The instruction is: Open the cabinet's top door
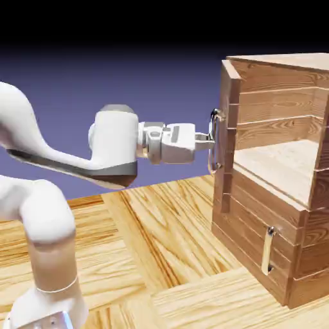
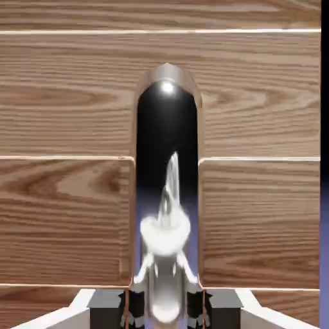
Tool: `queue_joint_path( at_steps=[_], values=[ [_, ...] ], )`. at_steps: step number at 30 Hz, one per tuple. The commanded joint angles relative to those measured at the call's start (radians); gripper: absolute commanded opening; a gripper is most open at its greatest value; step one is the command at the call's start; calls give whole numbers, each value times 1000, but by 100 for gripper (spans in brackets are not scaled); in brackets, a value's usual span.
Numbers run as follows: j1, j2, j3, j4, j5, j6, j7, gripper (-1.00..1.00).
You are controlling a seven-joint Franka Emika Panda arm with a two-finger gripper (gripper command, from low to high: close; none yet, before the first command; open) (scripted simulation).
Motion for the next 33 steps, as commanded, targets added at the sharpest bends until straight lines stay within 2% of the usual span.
queue_joint_path(
  at_steps=[1,10,19,26,33],
  values=[
    [-9,-19,25,-15,45,-12,-22,-100],
    [-31,-174,254,-114,436,-141,-202,-100],
    [57,-248,523,-136,828,-387,-324,-100],
    [101,-188,776,-55,1110,-640,-343,-100],
    [21,-56,1029,126,1337,-900,-323,-100]
  ],
)
